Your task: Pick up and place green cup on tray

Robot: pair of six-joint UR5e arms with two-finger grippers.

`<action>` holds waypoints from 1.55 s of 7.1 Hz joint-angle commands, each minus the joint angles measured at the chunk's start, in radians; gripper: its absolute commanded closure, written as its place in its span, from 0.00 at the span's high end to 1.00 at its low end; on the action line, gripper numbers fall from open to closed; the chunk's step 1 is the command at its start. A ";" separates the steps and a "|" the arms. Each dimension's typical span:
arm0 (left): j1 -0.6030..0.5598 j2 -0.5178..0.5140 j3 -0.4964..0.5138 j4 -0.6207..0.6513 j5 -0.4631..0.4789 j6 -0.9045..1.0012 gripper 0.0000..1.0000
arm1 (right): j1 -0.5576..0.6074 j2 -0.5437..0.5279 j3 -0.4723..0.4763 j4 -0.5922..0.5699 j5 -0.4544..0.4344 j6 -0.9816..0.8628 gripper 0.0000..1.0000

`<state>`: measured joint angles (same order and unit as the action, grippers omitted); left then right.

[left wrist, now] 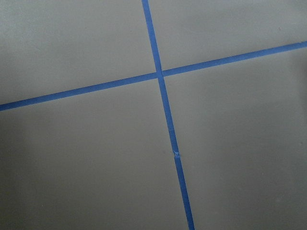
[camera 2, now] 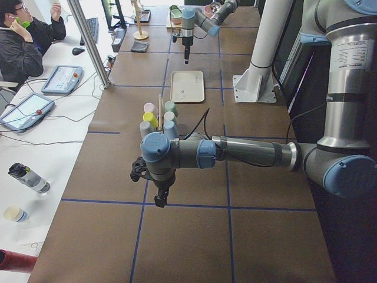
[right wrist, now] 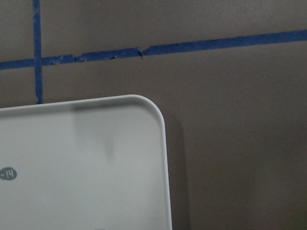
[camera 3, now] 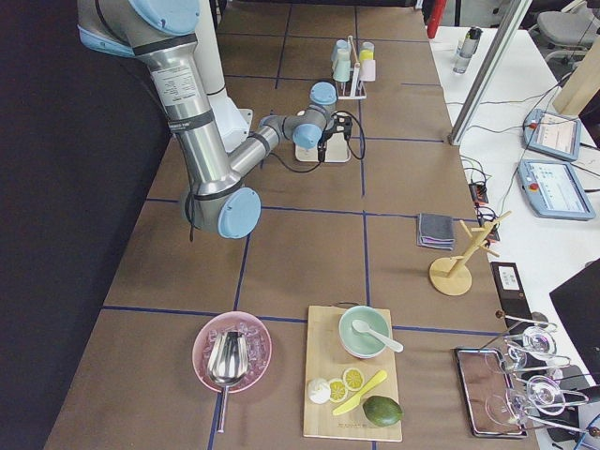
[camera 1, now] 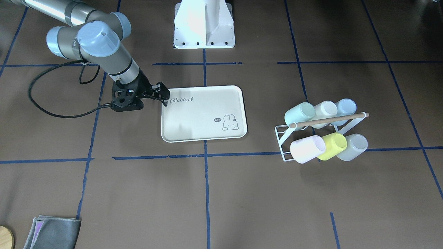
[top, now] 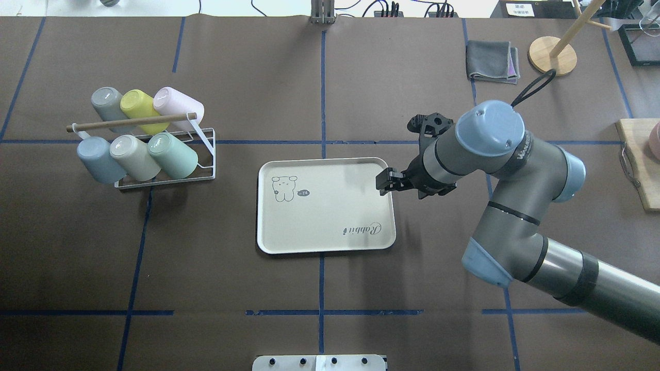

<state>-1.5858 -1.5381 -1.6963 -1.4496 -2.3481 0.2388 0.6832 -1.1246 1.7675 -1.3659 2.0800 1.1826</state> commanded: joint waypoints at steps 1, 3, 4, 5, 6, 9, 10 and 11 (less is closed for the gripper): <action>0.003 0.001 -0.003 0.002 0.093 -0.009 1.00 | 0.160 0.009 0.020 -0.198 0.075 -0.245 1.00; 0.003 0.004 0.003 0.000 0.083 -0.016 1.00 | 0.360 -0.013 0.012 -0.370 0.091 -0.650 1.00; 0.003 -0.003 0.010 -0.011 0.085 -0.015 1.00 | 0.469 -0.080 0.012 -0.393 0.144 -0.875 1.00; 0.003 0.000 0.017 -0.064 0.089 -0.015 1.00 | 0.552 -0.162 0.012 -0.383 0.207 -1.017 1.00; 0.003 -0.002 0.017 -0.089 0.092 -0.015 1.00 | 0.641 -0.247 0.016 -0.378 0.239 -1.173 1.00; 0.009 -0.039 0.015 -0.084 0.083 -0.080 1.00 | 0.824 -0.546 0.058 -0.319 0.239 -1.444 1.00; 0.010 -0.039 0.014 -0.089 0.082 -0.101 1.00 | 0.866 -0.614 0.058 -0.293 0.238 -1.437 1.00; 0.010 -0.039 0.023 -0.087 0.082 -0.108 1.00 | 0.890 -0.647 0.053 -0.297 0.233 -1.428 1.00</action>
<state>-1.5762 -1.5741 -1.6797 -1.5370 -2.2648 0.1497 1.5309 -1.7064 1.8218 -1.6729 2.3172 -0.2439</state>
